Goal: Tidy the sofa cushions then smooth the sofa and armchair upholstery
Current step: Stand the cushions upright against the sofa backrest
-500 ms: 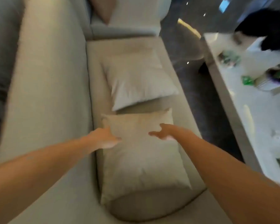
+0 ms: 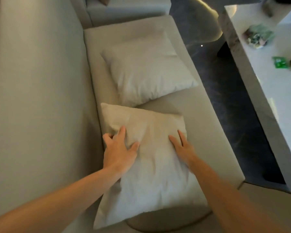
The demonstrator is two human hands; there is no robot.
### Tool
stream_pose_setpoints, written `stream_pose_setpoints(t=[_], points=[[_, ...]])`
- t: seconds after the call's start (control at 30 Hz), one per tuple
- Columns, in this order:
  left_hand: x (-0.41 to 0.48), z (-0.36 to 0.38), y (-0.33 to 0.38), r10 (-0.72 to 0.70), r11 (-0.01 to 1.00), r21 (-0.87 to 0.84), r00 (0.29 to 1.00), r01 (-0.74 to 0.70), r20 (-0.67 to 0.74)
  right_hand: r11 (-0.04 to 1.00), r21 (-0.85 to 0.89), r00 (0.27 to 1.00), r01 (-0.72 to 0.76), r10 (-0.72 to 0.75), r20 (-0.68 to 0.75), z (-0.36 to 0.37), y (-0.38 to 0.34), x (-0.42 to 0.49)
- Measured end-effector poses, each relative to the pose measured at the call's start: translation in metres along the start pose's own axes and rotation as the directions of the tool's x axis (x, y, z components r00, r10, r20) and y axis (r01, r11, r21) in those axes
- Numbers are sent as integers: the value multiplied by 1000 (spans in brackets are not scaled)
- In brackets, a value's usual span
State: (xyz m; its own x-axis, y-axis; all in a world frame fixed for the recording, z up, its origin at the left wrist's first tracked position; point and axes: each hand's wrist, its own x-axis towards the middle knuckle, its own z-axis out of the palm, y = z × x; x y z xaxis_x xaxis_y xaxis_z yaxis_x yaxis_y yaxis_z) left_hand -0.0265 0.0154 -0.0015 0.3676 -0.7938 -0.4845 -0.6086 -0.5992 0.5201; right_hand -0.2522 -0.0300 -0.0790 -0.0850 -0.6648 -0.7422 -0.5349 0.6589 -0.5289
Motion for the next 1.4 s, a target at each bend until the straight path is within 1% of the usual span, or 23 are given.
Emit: stream_pose_setpoints(t=[0.1,0.2,0.3,0.37,0.43,0.47,0.5,0.53,0.57,0.6,0.63,0.67,0.7,0.73,0.77,0.8,0.87,0.93,1.0,1.03,1.17,1.3,1.4], points=[[-25,-67,21,170,978,122,985,-167,-14,991,135,989,-4,-16,147,14,-26,-24],[-43,-115,18,225,944,250,974,-218,-3,959,277,940,-59,-40,339,57,-55,-37],[-50,-137,6,133,881,436,980,-184,145,978,194,889,-74,-23,457,107,-77,-41],[-48,-137,4,110,768,600,969,-224,221,984,121,886,-132,62,460,123,-80,-39],[-34,-132,15,188,612,739,959,-282,210,973,60,848,-222,162,505,115,-81,-36],[-20,-128,27,237,547,778,948,-310,211,972,9,820,-233,192,540,104,-83,-33],[-2,-122,40,264,516,792,940,-326,215,977,-48,806,-209,199,558,90,-90,-26],[20,-117,55,270,524,787,940,-325,208,983,-87,819,-162,183,543,74,-100,-13],[46,-112,70,262,579,755,947,-309,187,991,-92,861,-101,134,491,58,-114,5],[74,-106,82,234,664,696,960,-274,154,997,-67,919,-25,50,391,41,-129,26],[102,-99,92,191,751,621,974,-227,126,997,-49,967,65,-50,248,24,-149,49],[130,-91,97,133,826,538,985,-169,106,984,-75,983,164,-157,95,7,-168,72],[156,-81,97,69,896,433,994,-97,80,959,-128,964,253,-261,-51,-8,-183,93],[183,-69,97,-3,949,315,998,-17,62,928,-186,921,323,-353,-162,-20,-196,115],[203,-59,96,-82,975,213,994,66,66,910,-232,895,344,-392,-210,-29,-204,132],[219,-49,93,-155,979,144,986,144,67,907,-264,893,329,-389,-224,-34,-209,143],[257,-22,84,-208,976,78,977,203,49,910,-304,907,281,-355,-226,-29,-211,178],[285,-1,73,-196,978,-58,978,200,76,923,-300,920,243,-318,-231,-17,-203,210],[298,12,61,-181,949,-240,976,205,118,935,-240,913,259,-319,-256,-4,-187,228],[299,15,57,-155,945,-274,982,179,107,938,-208,905,278,-328,-271,0,-180,233],[291,6,66,-30,973,-232,995,6,-99,951,-117,900,287,-310,-305,-4,-177,227],[268,-49,114,66,978,-176,964,-114,-258,956,171,943,238,-185,-278,-8,-212,202],[252,-109,145,195,980,31,926,-195,-324,911,378,981,168,-118,-151,12,-242,175]])
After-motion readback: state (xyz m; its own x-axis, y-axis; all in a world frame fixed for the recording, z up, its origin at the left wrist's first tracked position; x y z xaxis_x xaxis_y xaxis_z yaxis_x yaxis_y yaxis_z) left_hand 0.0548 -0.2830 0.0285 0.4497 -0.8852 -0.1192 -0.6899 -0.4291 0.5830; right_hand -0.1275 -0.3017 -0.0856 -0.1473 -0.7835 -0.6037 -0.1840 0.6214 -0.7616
